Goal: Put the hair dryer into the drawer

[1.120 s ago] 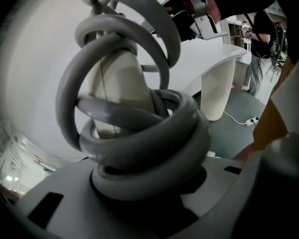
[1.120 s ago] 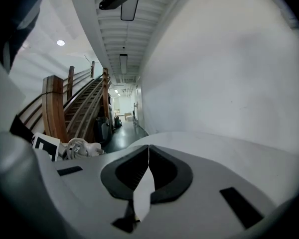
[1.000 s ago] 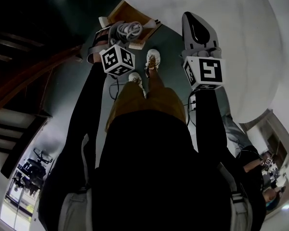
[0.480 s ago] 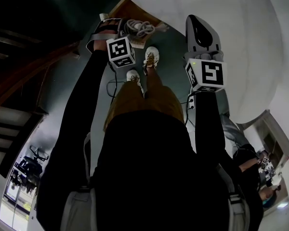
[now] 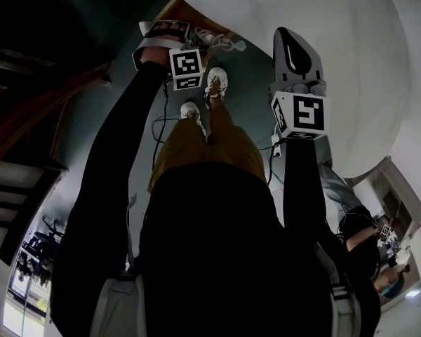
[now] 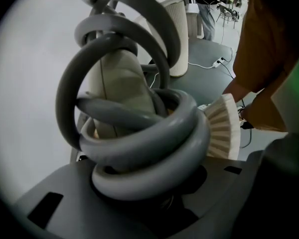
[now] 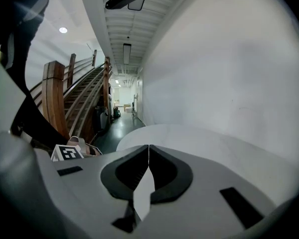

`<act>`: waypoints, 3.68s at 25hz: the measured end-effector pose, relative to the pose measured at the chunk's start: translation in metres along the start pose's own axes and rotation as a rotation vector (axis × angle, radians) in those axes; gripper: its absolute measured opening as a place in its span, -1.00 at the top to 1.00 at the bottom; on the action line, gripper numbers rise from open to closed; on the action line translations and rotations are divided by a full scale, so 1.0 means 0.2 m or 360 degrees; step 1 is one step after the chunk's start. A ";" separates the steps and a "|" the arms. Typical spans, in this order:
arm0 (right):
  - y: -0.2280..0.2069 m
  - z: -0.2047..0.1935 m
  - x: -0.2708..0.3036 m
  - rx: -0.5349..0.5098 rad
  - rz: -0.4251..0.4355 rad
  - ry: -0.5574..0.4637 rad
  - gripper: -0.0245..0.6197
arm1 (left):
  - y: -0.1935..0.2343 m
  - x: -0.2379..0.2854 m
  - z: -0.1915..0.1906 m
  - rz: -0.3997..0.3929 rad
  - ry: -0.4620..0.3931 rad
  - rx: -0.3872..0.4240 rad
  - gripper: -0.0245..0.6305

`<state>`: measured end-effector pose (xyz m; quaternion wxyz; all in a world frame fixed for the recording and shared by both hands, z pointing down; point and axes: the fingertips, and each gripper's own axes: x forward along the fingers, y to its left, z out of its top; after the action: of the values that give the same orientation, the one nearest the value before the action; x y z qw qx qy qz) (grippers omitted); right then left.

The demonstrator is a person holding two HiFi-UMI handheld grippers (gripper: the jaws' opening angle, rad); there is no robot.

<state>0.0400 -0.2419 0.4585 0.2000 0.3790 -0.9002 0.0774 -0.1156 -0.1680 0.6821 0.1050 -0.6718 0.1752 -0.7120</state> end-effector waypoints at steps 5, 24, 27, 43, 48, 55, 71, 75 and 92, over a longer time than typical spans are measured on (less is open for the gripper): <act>0.01 -0.04 -0.04 -0.0065 0.0022 0.0036 0.84 | -0.03 0.11 -0.01 -0.0077 0.0178 0.0039 0.36; -0.02 -0.13 -0.10 -0.0020 0.0023 0.0086 0.84 | 0.00 0.34 -0.04 -0.0160 0.0346 -0.0401 0.33; -0.02 -0.17 -0.12 -0.0047 0.0034 0.0124 0.84 | -0.03 0.37 -0.02 -0.0171 0.0327 -0.0441 0.32; -0.02 -0.24 -0.15 -0.0069 0.0051 0.0151 0.84 | -0.08 0.44 0.02 -0.0209 0.0291 -0.0432 0.13; -0.01 -0.19 -0.14 -0.0041 0.0055 0.0089 0.84 | -0.06 0.42 0.02 -0.0182 0.0281 -0.0446 0.12; 0.00 -0.17 -0.14 -0.0026 0.0062 0.0060 0.84 | -0.07 0.39 0.03 -0.0195 0.0279 -0.0452 0.10; 0.01 0.08 -0.12 -0.0008 0.0065 -0.0133 0.84 | -0.04 0.13 0.03 -0.0152 0.0254 -0.0547 0.10; 0.04 0.17 -0.09 -0.0010 0.0089 -0.0193 0.84 | -0.02 0.04 0.00 -0.0134 0.0227 -0.0575 0.10; 0.01 0.56 -0.14 0.0060 0.0016 -0.0411 0.84 | 0.42 -0.63 -0.11 0.0542 -0.0023 -0.0917 0.10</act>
<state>0.0223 -0.2548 0.3446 0.0748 0.3849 -0.9188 0.0459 -0.1355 -0.1939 0.5334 0.0294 -0.6401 0.4784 -0.6005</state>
